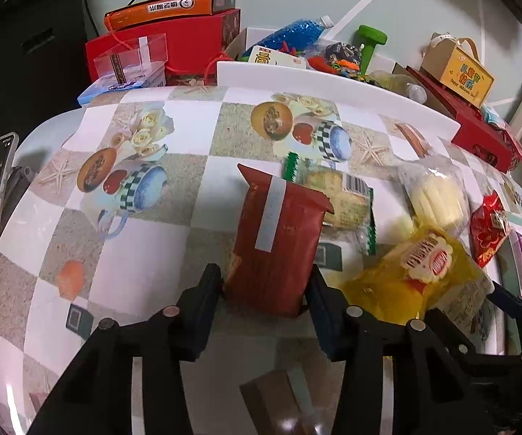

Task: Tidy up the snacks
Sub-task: 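Grasp the red box with left tool while right tool reaches the white bread bag, then lift the red box with left tool while right tool grasps the white bread bag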

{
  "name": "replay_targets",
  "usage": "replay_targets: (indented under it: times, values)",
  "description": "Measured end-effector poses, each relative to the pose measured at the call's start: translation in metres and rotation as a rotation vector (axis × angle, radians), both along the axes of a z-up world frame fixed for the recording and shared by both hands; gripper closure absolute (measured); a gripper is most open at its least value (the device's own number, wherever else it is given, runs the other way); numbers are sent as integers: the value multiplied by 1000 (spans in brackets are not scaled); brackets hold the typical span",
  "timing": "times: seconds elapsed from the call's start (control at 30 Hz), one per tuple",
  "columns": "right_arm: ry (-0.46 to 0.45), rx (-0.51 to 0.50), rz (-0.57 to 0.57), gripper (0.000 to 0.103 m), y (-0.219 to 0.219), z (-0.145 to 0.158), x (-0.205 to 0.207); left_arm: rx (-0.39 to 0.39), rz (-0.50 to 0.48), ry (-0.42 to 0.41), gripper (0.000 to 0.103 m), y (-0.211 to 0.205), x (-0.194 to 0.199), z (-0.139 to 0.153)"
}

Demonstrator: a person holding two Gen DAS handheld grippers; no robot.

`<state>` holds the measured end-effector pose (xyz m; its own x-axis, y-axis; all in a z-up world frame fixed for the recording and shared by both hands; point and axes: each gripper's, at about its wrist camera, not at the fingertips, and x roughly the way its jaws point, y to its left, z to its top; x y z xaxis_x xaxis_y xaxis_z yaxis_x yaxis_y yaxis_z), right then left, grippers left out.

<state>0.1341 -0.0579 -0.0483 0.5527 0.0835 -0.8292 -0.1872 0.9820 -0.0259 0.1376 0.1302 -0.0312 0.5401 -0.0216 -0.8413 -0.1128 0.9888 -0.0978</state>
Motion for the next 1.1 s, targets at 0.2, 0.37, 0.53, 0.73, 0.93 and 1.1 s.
replay_targets:
  times: [0.2, 0.37, 0.53, 0.73, 0.93, 1.1]
  values:
    - [-24, 12, 4, 9, 1, 2, -2, -6, 9, 18, 55, -8, -16, 1]
    - [-34, 30, -2, 23, 0, 7, -5, -9, 14, 20, 55, -15, -30, 0]
    - [-38, 69, -4, 31, -6, 9, -8, 0, 16, 25, 55, -18, -29, 1]
    - [-32, 80, 7, 39, -7, 12, -13, 7, 19, 29, 55, -21, -29, 1]
    - [31, 85, 35, 40, -7, 14, -23, 13, 13, 33, 55, -24, -29, 0]
    - [93, 107, 53, 40, -7, 15, -29, 11, 14, 33, 55, -24, -30, 0]
